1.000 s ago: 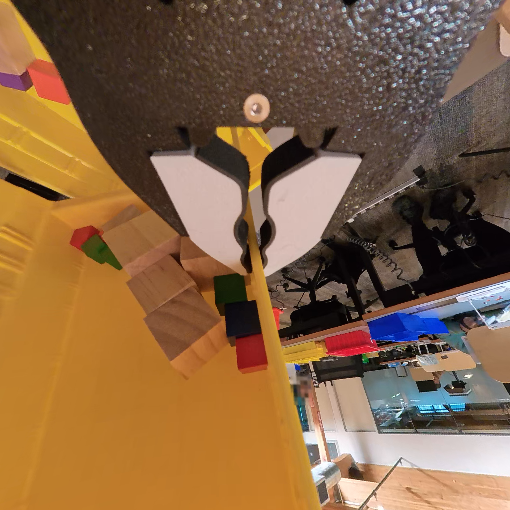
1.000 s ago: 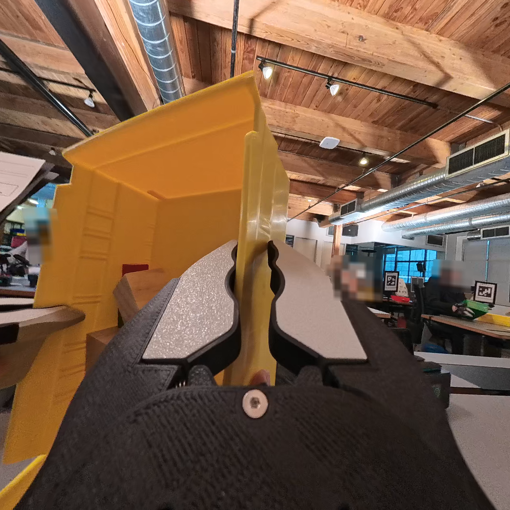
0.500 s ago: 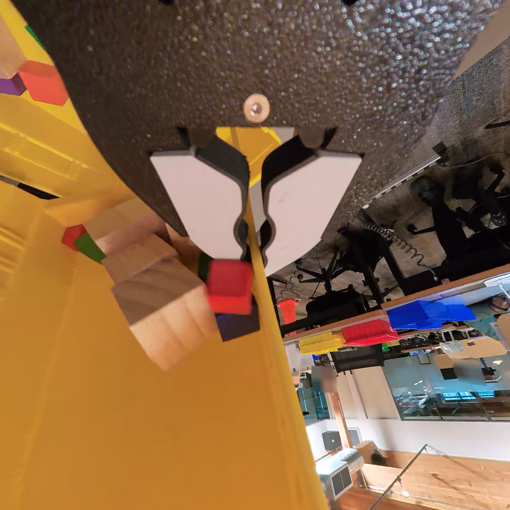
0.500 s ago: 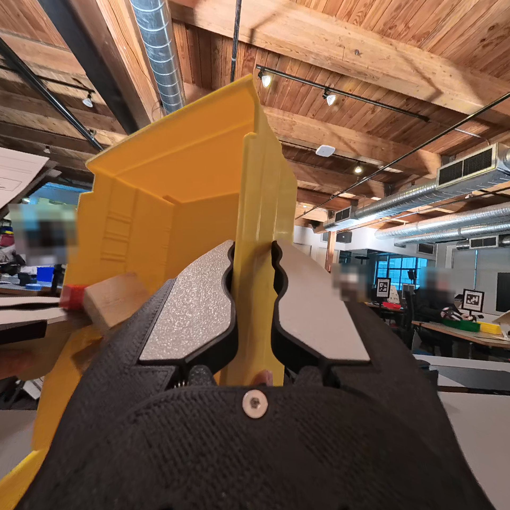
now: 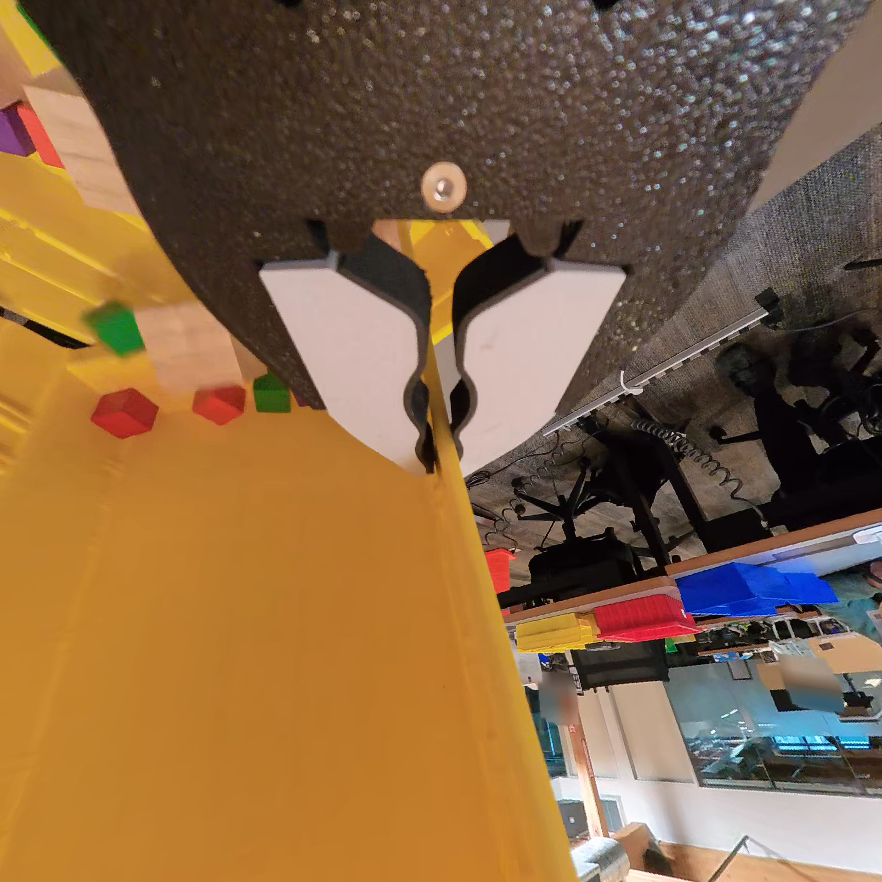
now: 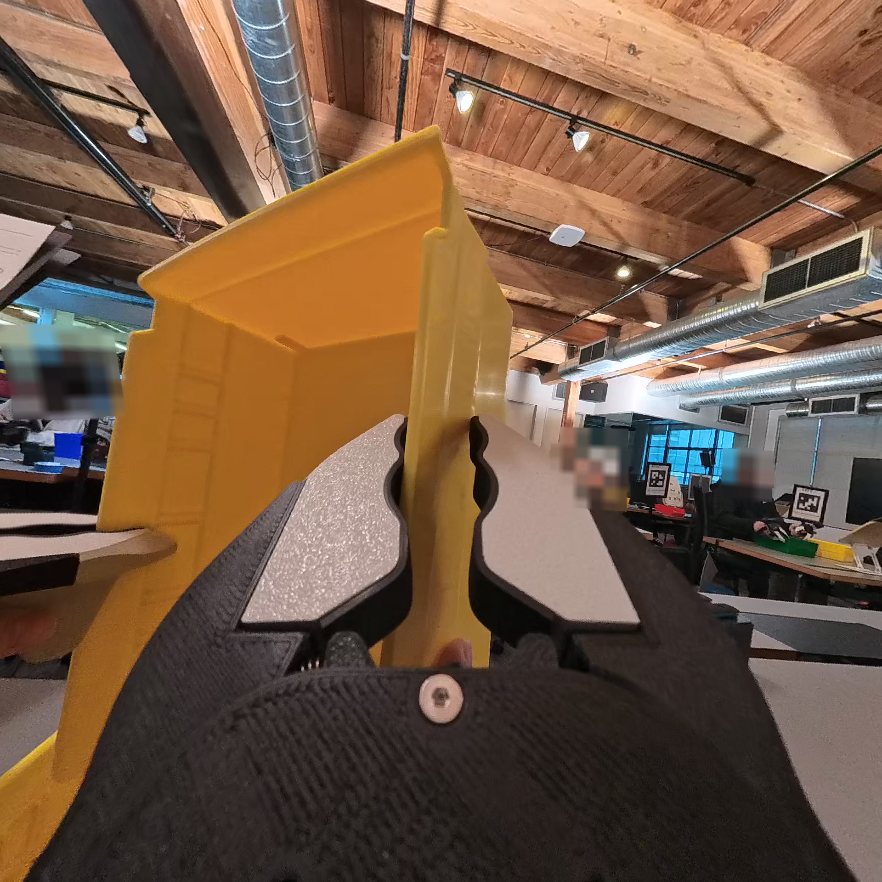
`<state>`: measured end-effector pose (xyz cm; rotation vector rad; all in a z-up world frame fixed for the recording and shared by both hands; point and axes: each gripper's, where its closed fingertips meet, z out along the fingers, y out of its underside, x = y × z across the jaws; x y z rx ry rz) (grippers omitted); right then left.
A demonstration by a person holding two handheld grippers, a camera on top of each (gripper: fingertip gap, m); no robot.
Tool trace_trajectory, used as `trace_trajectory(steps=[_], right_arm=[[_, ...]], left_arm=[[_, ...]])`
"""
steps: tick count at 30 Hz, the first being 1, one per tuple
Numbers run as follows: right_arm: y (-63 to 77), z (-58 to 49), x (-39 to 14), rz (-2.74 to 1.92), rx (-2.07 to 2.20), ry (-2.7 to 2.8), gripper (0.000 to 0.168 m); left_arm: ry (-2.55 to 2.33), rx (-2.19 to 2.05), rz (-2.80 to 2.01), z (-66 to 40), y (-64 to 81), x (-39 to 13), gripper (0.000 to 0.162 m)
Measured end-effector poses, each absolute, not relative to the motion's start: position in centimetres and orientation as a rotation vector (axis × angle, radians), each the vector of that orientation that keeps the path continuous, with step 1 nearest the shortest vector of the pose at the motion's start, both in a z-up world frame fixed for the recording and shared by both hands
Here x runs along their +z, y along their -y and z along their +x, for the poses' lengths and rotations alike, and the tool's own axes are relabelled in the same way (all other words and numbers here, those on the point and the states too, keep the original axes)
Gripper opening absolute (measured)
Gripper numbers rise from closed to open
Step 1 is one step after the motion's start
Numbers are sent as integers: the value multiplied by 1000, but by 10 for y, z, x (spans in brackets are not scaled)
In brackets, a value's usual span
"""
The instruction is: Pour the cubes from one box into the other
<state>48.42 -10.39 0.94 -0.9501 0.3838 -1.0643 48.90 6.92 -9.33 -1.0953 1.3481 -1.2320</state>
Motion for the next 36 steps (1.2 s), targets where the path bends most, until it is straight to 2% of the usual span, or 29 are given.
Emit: trace_trajectory(steps=[6, 21, 36], right_arm=[[107, 487, 12, -941, -1048, -392, 23], [98, 441, 59, -822, -1169, -180, 22], [101, 452, 45, -870, -1120, -251, 22]], left_arm=[[-1345, -1220, -1068, 484, -69, -86, 3], [-1161, -1307, -963, 464, -76, -42, 3], [-1238, -1274, -978, 461, -74, -56, 3]])
